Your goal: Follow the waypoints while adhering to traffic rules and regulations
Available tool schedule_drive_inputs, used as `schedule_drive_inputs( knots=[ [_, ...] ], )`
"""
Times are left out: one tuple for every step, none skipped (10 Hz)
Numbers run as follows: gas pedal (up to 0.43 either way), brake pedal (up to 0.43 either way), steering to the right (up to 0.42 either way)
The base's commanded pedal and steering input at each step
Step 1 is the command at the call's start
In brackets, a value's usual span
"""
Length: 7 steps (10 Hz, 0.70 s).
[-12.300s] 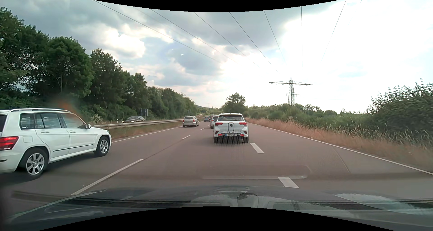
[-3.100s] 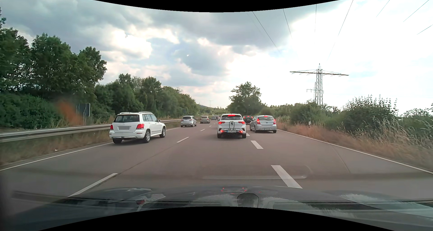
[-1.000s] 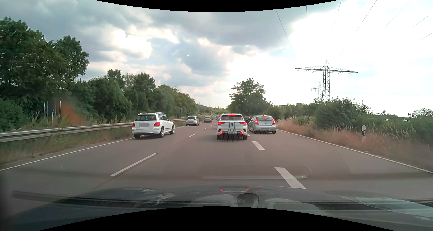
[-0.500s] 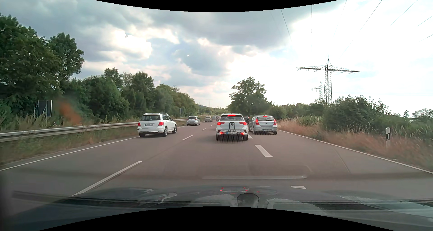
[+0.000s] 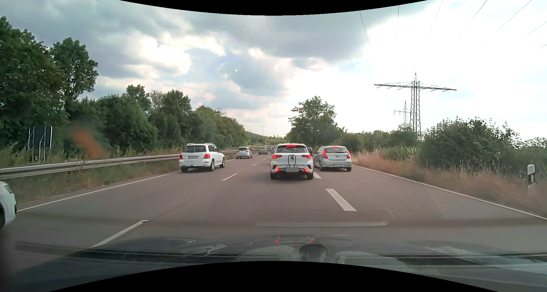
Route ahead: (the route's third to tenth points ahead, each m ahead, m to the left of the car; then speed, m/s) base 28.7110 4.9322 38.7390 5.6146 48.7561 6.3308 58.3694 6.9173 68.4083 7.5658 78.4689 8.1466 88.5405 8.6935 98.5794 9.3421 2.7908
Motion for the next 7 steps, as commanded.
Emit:
schedule_drive_inputs(
  knots=[
    [0.000, 0.104, 0.008],
    [0.000, 0.122, 0.007],
    [0.000, 0.146, 0.007],
    [0.000, 0.171, 0.006],
    [0.000, 0.189, 0.006],
    [0.000, 0.189, 0.006],
    [0.000, 0.189, 0.005]
  ],
)
